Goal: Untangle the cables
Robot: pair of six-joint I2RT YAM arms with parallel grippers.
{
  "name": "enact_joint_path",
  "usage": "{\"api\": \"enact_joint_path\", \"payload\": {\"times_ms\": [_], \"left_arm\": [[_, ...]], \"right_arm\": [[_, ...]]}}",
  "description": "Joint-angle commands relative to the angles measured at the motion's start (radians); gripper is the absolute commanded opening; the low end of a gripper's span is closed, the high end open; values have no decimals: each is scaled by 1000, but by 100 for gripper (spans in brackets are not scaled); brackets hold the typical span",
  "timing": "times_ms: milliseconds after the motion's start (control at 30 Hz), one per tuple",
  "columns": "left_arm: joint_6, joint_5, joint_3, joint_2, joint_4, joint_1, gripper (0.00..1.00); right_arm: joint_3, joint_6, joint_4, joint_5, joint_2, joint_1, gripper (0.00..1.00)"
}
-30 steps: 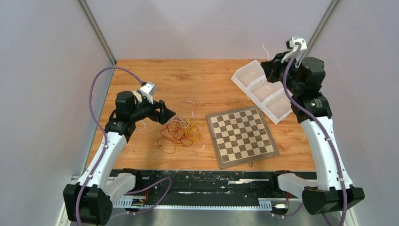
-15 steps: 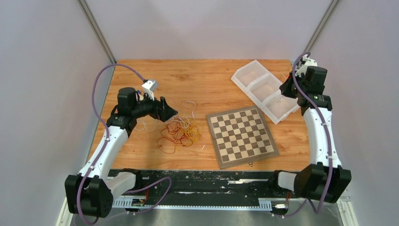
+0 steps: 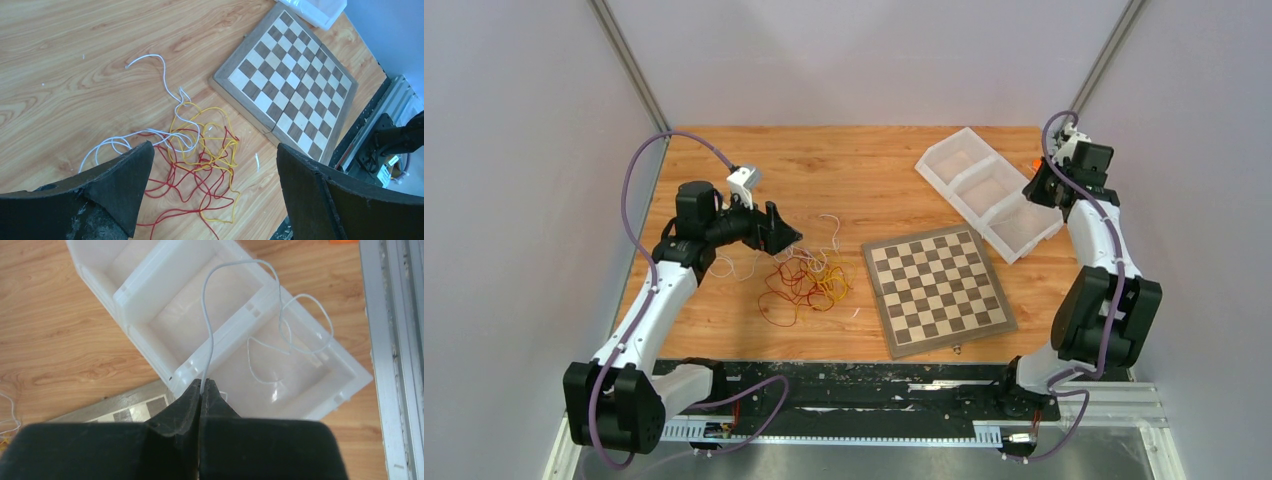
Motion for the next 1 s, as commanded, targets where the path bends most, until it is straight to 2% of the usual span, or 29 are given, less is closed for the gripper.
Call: {"api": "enact_joint_path", "payload": {"times_ms": [0,267,500,800,967], "left_arm": [[6,-22,17,-8,12,2,100],[3,-45,3,-16,9,3,100],[0,-42,10,2,12,3,100],[-4,-46,19,18,12,2,100],[-13,-47,17,18,16,2,100]], "right_arm": [[67,-115,163,-29,49,-8,0],[82,-228,215,-25,94,-41,0],[126,-285,200,-95,147,-87,0],[16,-535,157,-189,117,-84,0],[-118,-701,113,-248,23,-86,0]]}}
